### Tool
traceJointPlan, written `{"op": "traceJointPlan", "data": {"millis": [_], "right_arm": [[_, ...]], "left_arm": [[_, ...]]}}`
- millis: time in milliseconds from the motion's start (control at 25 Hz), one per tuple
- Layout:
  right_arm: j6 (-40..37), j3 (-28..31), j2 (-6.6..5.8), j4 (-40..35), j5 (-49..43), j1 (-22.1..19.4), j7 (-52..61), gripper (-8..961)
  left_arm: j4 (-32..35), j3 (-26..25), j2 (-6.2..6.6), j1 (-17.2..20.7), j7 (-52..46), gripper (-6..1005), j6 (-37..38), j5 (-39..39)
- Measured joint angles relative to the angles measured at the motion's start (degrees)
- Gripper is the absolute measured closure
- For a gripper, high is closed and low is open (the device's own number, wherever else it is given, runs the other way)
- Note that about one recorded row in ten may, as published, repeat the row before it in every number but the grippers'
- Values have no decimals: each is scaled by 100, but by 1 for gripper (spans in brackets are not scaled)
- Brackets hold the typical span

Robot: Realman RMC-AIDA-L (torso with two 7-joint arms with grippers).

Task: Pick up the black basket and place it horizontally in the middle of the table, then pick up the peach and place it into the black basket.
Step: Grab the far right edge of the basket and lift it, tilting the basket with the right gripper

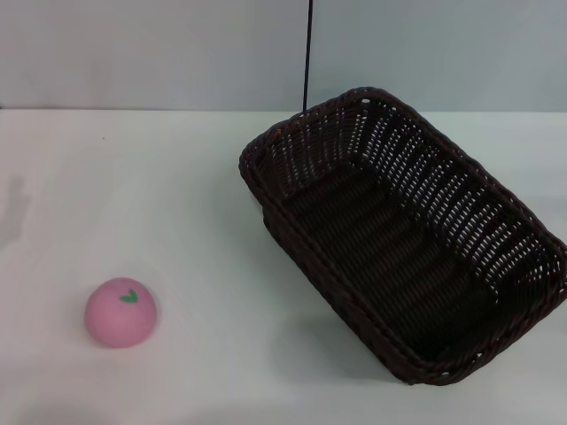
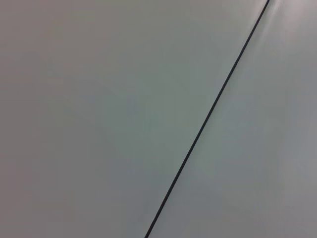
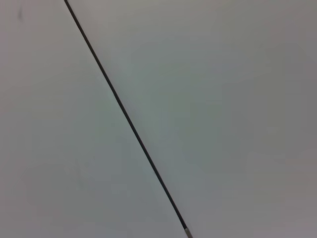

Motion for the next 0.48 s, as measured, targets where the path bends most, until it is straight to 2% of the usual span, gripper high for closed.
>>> {"op": "traceJointPlan", "data": {"millis": [480], "right_arm": [[8, -7, -5, 7, -2, 32, 0, 314]], "left_arm": [[15, 38, 3, 7, 0, 170, 19, 7]]}}
